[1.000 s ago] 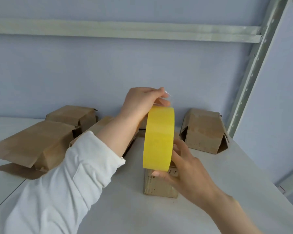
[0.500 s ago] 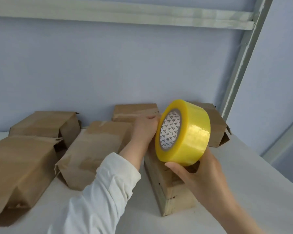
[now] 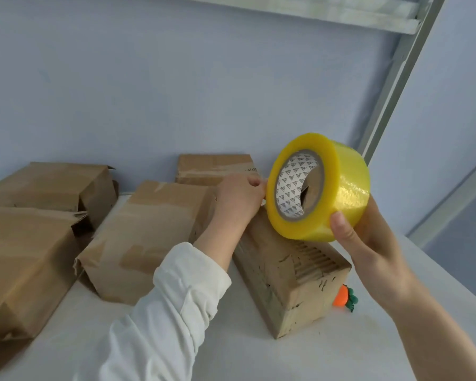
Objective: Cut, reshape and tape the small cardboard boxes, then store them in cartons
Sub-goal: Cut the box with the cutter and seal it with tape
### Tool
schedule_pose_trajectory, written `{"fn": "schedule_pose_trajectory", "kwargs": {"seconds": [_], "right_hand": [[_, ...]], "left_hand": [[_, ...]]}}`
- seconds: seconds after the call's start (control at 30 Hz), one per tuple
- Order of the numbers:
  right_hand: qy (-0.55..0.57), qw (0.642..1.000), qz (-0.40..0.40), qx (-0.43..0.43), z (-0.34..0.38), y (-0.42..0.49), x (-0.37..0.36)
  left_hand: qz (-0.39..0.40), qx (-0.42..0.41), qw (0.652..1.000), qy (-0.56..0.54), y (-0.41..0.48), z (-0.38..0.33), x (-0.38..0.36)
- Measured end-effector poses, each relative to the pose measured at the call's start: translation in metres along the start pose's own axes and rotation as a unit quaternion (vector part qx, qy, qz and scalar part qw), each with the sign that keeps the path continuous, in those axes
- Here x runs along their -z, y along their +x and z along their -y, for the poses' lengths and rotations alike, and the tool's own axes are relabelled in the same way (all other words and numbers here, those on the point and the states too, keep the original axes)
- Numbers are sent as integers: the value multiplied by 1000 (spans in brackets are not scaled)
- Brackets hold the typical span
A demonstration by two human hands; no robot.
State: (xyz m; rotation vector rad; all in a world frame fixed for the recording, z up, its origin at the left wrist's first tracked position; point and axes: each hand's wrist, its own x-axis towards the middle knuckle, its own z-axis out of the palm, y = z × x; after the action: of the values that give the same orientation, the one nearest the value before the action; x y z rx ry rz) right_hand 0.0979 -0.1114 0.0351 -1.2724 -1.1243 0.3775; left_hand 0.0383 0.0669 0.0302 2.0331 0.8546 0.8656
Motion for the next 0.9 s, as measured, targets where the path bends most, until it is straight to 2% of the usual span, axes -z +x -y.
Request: {"fn": "schedule_pose_trajectory", "kwargs": {"seconds": [0.1, 0.2, 0.3, 0.47, 0.63, 0.83, 0.9], "right_hand": [[22, 999, 43, -5, 2, 2, 3], [27, 999, 38, -4, 3, 7, 1], [-34, 999, -4, 31, 0, 10, -9], [-84, 982, -138, 92, -11, 10, -13], [-95, 977, -169, 87, -11, 11, -17], [-94, 978, -157, 99, -9, 9, -20], [-97, 978, -155, 103, -8, 9, -21]], "left_hand": [[-24, -10, 999, 31, -6, 3, 0], [-19, 33, 999, -27, -11, 8, -3], [-33, 61, 994, -81, -16, 11, -4], [-75, 68, 988, -116, -20, 14, -3], [27, 101, 994, -34, -13, 23, 0], [161, 198, 966, -27, -7, 21, 17], [136, 142, 980, 18, -1, 22, 16]]}}
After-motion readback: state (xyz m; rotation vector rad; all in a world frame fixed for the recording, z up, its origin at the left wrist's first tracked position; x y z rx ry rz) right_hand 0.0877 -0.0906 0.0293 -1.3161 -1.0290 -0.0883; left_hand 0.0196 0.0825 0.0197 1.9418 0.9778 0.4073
